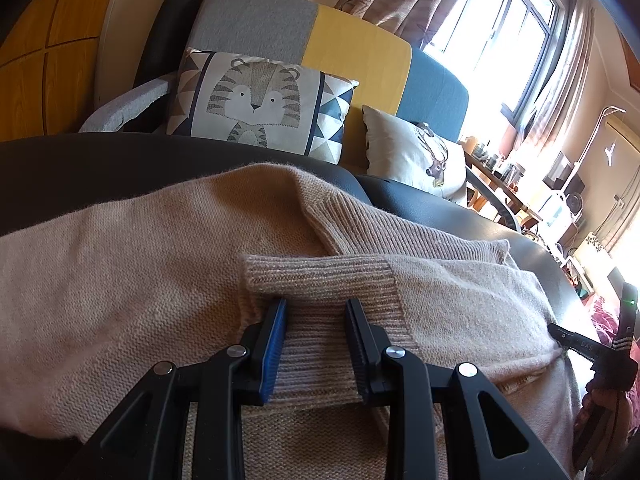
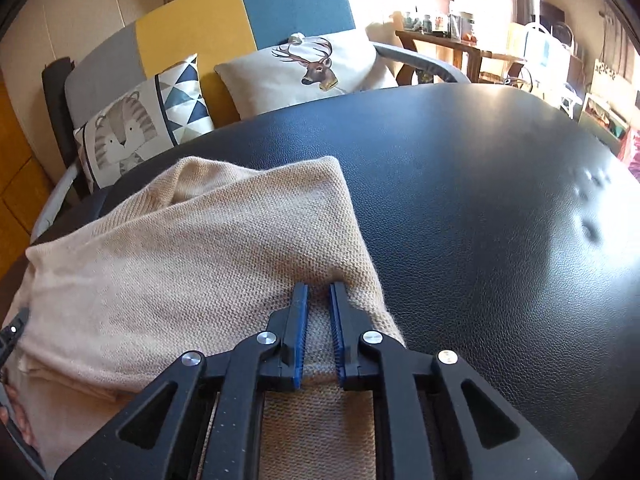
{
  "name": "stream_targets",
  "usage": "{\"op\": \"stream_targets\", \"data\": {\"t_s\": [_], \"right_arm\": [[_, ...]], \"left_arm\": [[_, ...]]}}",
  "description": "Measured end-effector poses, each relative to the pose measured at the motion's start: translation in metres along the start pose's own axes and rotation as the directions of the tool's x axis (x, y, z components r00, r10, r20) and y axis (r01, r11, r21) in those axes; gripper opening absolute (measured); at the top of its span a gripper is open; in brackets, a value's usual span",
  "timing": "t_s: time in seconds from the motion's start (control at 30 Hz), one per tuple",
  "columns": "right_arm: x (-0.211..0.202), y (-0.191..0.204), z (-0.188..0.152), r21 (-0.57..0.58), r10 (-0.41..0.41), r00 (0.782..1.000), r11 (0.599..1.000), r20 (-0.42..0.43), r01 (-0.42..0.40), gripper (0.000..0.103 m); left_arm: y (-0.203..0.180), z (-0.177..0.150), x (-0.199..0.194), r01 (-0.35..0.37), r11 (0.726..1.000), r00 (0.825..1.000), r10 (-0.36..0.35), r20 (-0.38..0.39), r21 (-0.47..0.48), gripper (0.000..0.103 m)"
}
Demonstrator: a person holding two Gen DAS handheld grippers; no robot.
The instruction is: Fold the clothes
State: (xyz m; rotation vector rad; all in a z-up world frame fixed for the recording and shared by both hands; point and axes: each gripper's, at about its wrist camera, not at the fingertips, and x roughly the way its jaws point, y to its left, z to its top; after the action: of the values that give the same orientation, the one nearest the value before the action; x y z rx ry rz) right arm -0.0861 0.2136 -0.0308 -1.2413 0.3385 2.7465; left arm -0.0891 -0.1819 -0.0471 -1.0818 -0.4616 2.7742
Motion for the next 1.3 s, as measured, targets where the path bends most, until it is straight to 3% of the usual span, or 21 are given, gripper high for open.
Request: {"op": "stream_targets", "data": {"t_s": [0.13,0.37,0.53,0.9,1.07,1.3], "right_arm": [[-0.001,-0.006,0.001,0.026,0.029,1.000,0.999,0.000,-0.029,0.012],[0.000,-0.019,0.001,0.109,0.113,0.994,0.988,0.009,-0.113,0.012],[-0.001,-0.010,0.004,0.082,0.082,0.997,0.993,0.004,-0.082,0.013],[0.001,-0.019,0.002,0.112,0.119,0.993,0.986,0.013,-0.120,0.013],[0.002,-0.023,0.000,0.142,0.139,0.990,0.980,0.025,-0.142,0.013],[0.001,-0.010,-0.001,0.095,0.063,0.998,0.993,0.025,-0.065,0.012]], "left_arm": [[-0.005,0.000,0.001,-0.032,0.999,0.999,0.032,0.000,0.025,0.030],[-0.004,0.001,0.001,-0.027,0.999,1.000,0.027,-0.003,0.019,0.030],[-0.006,0.001,0.001,-0.041,0.999,0.999,0.041,0.001,0.029,0.030],[-0.006,-0.001,0.003,-0.039,0.999,0.999,0.038,0.022,0.033,0.030],[0.003,-0.002,0.003,0.011,1.000,0.999,-0.010,0.038,-0.003,0.030],[0.008,0.002,0.003,0.046,0.998,0.999,-0.045,0.028,-0.036,0.030]]}}
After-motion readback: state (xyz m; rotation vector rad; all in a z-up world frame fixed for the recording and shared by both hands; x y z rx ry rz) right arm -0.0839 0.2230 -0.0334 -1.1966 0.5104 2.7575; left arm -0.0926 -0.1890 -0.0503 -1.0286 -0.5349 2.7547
